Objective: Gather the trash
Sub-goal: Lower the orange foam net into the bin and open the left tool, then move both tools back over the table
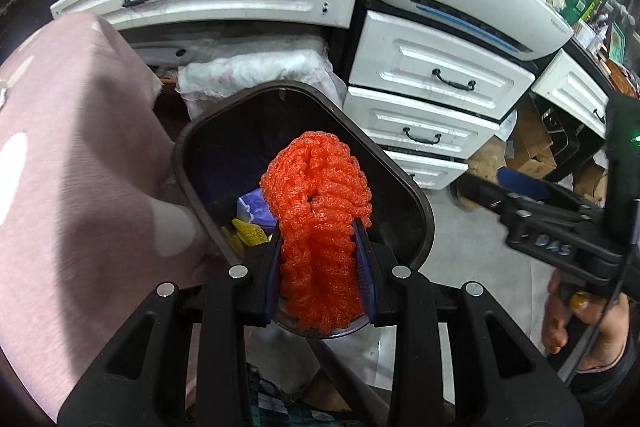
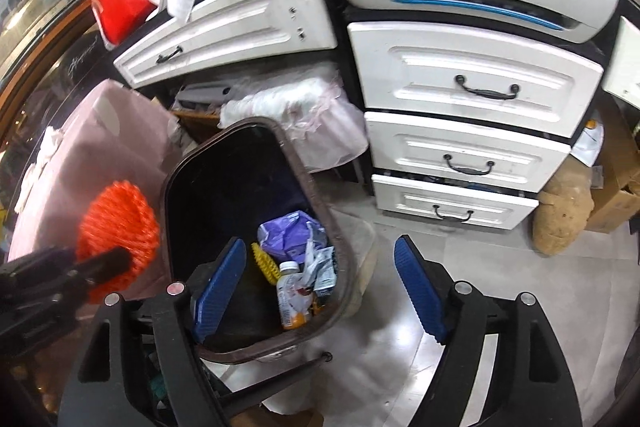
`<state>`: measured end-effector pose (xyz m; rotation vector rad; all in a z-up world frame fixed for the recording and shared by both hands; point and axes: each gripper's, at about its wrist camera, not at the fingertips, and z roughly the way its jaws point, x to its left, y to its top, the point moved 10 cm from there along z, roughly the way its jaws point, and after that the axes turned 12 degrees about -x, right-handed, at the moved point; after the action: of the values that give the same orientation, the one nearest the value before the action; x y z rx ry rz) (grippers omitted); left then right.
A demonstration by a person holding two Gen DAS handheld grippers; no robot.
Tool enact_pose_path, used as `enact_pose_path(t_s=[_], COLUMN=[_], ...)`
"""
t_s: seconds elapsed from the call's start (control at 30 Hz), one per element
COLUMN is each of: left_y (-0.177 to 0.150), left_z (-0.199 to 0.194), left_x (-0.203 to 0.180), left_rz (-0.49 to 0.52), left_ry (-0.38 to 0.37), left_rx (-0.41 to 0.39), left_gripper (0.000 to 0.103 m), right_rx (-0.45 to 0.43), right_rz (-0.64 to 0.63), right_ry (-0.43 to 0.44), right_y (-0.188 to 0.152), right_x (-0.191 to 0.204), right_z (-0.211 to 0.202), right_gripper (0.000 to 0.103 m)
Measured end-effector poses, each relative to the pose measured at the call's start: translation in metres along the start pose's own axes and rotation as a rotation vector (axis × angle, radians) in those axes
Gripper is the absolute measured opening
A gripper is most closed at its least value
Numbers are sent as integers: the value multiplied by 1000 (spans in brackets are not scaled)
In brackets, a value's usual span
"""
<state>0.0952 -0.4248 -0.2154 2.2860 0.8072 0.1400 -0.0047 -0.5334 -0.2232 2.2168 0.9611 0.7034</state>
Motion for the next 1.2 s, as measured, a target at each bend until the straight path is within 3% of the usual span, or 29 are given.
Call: enact_pose_path(t_s=[0.27, 0.43, 0.5, 0.67, 1.0, 1.2], left_y=[-9, -9, -8, -7, -7, 0], left_z=[25, 35, 35, 38, 27, -5], left_x=[-7, -8, -9, -14, -18, -22], left_rz=[28, 38, 41, 51, 45, 86], left_ry=[-4, -2, -5, -22, -39, -27], left_rx=[57, 65, 57, 47, 33, -33], left_gripper=[34, 50, 66, 80, 87, 89], right_rx=[-13, -16, -20, -22, -27, -42], right_rz=[25, 33, 32, 34, 36, 28], right_ry=[-16, -20, -23, -29, -32, -13], right_y=[0, 1, 2, 2, 5, 11], right_x=[-11, -14, -15, -18, -19, -10], right_z=[-7, -8, -9, -11, -13, -19], right_gripper=[76, 76, 76, 78, 80, 81])
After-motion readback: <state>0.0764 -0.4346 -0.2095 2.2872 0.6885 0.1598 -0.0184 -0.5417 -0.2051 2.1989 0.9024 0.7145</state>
